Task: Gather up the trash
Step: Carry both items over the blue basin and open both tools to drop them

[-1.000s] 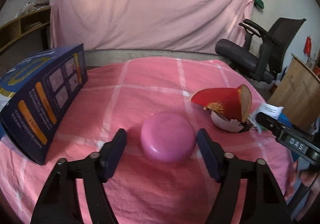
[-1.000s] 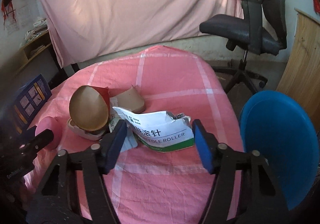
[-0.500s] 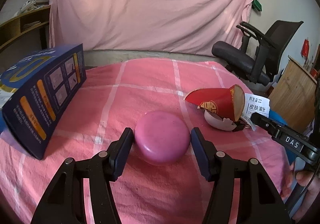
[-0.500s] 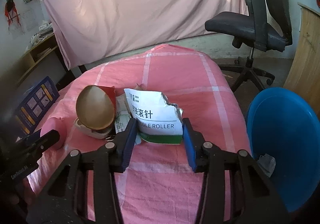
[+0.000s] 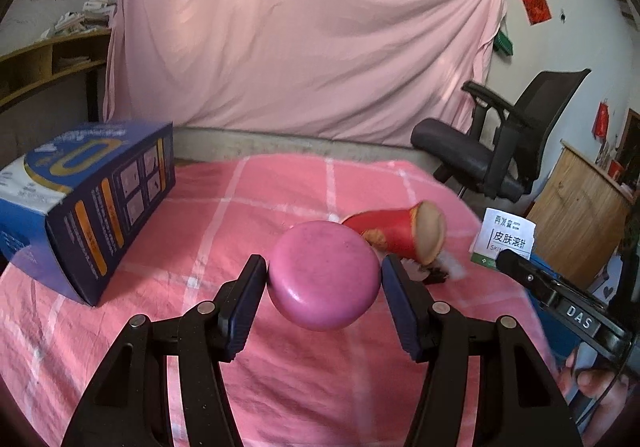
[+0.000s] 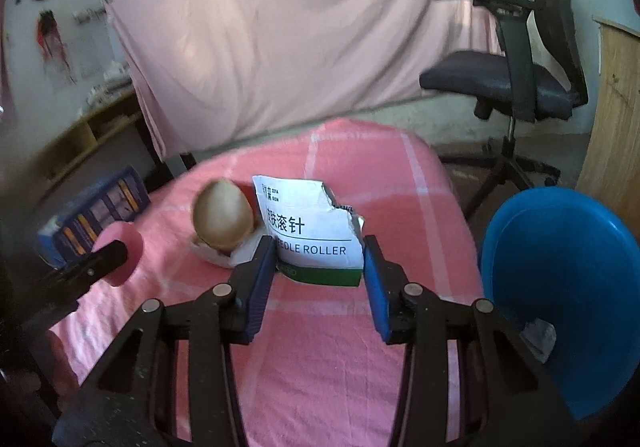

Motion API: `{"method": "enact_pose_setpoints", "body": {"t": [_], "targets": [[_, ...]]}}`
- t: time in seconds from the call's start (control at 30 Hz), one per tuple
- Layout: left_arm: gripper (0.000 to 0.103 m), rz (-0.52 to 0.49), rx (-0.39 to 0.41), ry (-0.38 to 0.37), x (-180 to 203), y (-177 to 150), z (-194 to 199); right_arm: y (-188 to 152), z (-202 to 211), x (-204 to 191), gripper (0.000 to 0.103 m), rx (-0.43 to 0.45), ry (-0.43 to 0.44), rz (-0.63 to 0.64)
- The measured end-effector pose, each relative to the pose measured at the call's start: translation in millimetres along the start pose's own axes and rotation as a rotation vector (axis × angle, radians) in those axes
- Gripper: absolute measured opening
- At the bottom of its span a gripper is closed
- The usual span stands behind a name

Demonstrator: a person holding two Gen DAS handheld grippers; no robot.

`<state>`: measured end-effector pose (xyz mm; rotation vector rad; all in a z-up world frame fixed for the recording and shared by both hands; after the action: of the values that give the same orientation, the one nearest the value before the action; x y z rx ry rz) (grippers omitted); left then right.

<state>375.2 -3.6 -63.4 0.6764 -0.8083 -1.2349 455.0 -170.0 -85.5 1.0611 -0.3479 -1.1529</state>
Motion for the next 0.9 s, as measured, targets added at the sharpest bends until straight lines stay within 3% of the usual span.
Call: {"method": "enact_pose_setpoints", "body": {"t": [0.33, 0.53, 0.77, 0.9], "targets": [[0.054, -0.022, 0.145, -0.065, 39, 35, 35, 26, 56, -6, 0.069, 0.265, -0.006, 0.065], [0.054, -0.061, 0.217, -0.146, 82, 57, 54, 42, 103, 7, 0.069, 0.437, -0.062, 0.060], [0.054, -0.157, 0.262, -0.238, 140, 68, 70, 44, 143, 43, 0.069, 0.513, -0.132, -0.004], [0.054, -0.199, 0.237, -0.294, 173, 67, 66, 39, 167, 68, 0.069, 0.531, -0.198, -0.043]]}}
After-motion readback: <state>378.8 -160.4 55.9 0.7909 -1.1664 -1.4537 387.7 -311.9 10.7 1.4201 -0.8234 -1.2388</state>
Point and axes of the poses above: each gripper's, at about its wrist camera, not at the fingertips, and z roughly against the way its jaws point, x to its right, y to its top, the point moved 6 cm from there along -z, roughly the way its jaws point, and after that the axes turned 7 degrees about y, right-handed, at the moved point
